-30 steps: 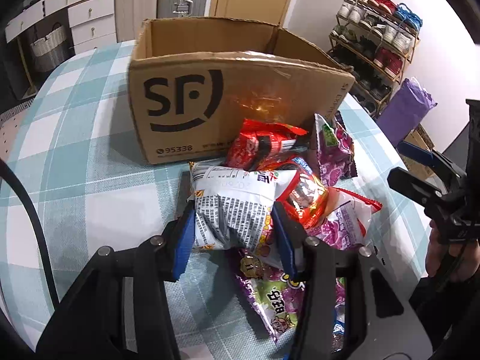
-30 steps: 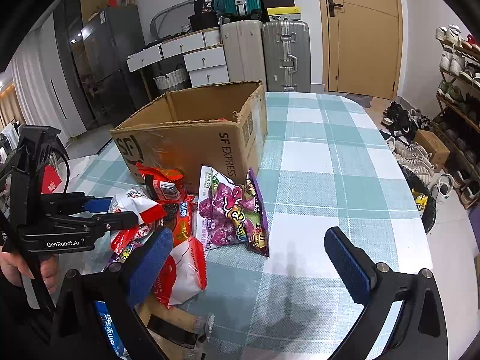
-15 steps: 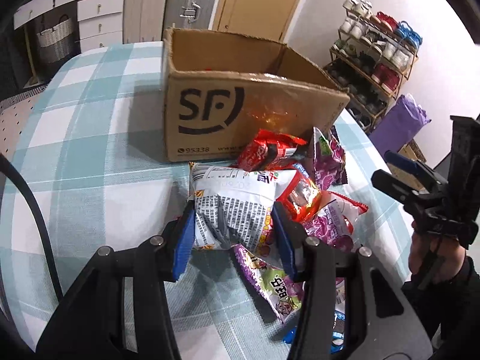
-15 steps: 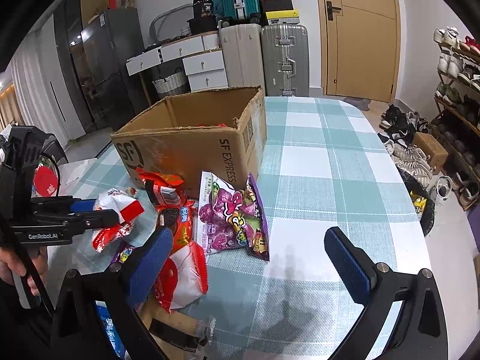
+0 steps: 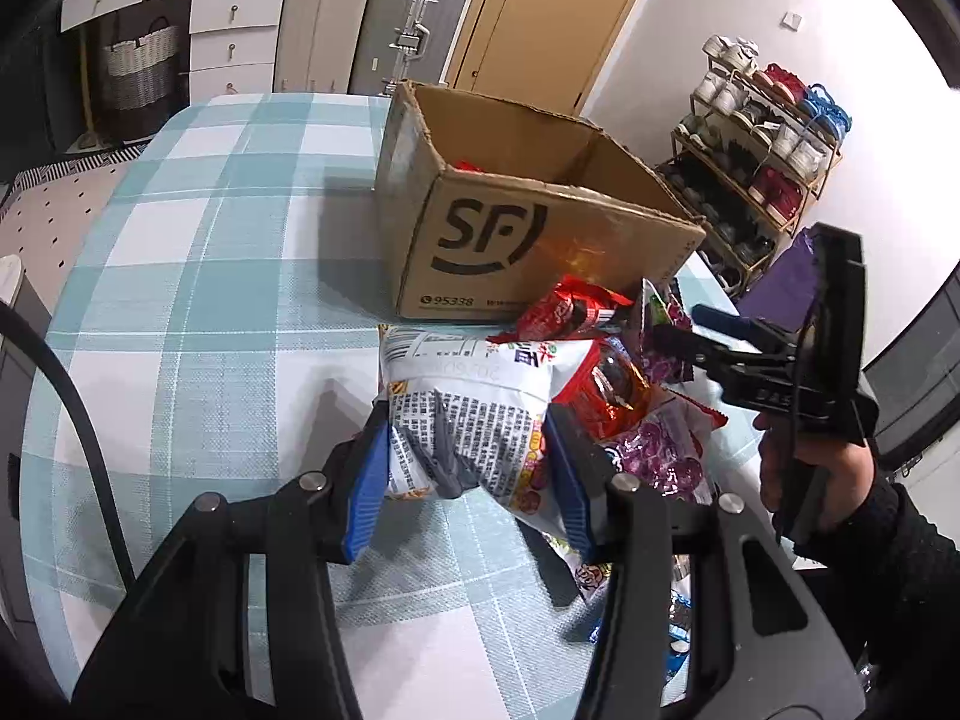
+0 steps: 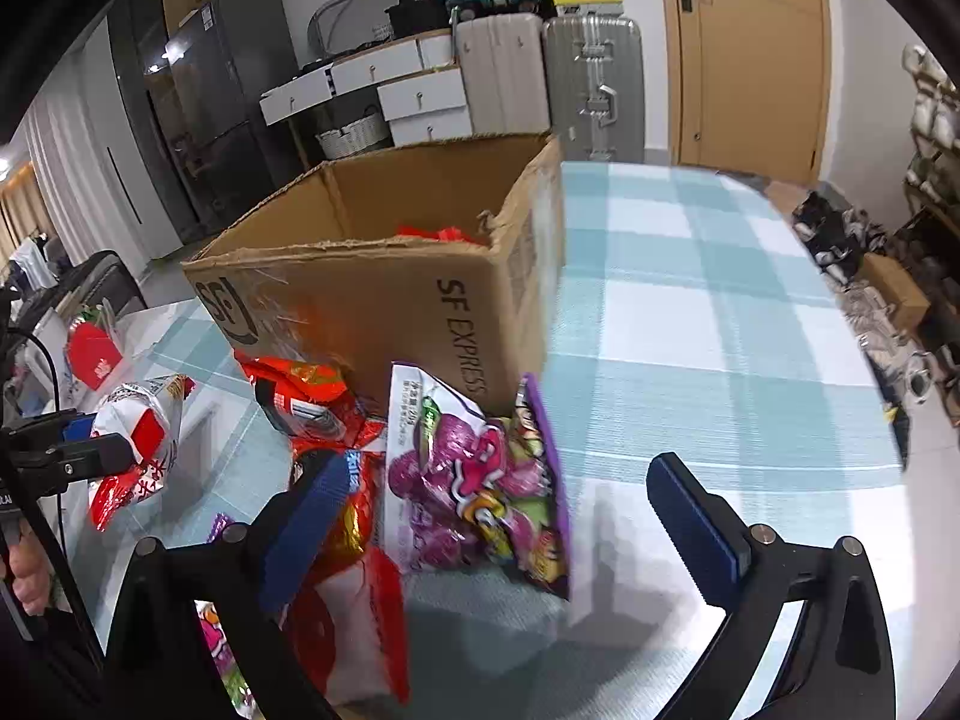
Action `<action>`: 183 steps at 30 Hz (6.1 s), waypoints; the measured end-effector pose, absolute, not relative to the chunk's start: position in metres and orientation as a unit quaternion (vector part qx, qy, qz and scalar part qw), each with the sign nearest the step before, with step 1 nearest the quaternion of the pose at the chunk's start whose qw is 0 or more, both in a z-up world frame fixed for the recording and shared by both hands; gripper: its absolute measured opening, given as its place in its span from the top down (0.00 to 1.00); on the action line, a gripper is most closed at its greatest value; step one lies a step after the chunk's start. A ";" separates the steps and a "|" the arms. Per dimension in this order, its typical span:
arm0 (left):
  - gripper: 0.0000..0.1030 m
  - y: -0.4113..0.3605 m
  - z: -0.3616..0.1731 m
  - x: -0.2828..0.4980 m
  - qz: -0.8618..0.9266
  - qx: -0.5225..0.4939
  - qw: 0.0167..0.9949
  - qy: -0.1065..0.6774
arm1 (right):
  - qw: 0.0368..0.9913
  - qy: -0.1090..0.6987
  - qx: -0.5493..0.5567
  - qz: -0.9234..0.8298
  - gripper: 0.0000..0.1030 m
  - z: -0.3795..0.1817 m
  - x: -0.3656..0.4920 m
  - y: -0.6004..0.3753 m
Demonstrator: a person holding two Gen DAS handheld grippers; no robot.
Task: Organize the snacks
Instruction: 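Grasp the white printed snack bag with the left gripper while the right grasps a purple candy bag, then lift both bags and carry them toward the cardboard box, then lower both bags into the box and open both grippers, then move both tools back to the snack pile in front of the box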
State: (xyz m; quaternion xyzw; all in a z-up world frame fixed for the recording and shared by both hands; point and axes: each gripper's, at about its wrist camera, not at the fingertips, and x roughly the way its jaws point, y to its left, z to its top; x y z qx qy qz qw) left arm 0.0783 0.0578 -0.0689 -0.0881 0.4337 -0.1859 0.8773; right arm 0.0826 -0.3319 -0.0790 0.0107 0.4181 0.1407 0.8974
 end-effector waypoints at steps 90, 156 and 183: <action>0.55 -0.026 0.045 0.247 -0.182 -0.041 0.889 0.418 | 0.918 0.341 0.046 0.197 0.59 0.069 0.167 -0.302; 0.01 -0.017 0.004 0.098 -0.182 -0.013 0.903 0.388 | 0.935 0.313 0.047 0.157 0.00 0.054 0.047 -0.346; 0.01 -0.030 -0.052 0.074 -0.196 0.001 0.907 0.374 | 0.925 0.342 0.055 0.155 0.00 -0.024 0.003 -0.351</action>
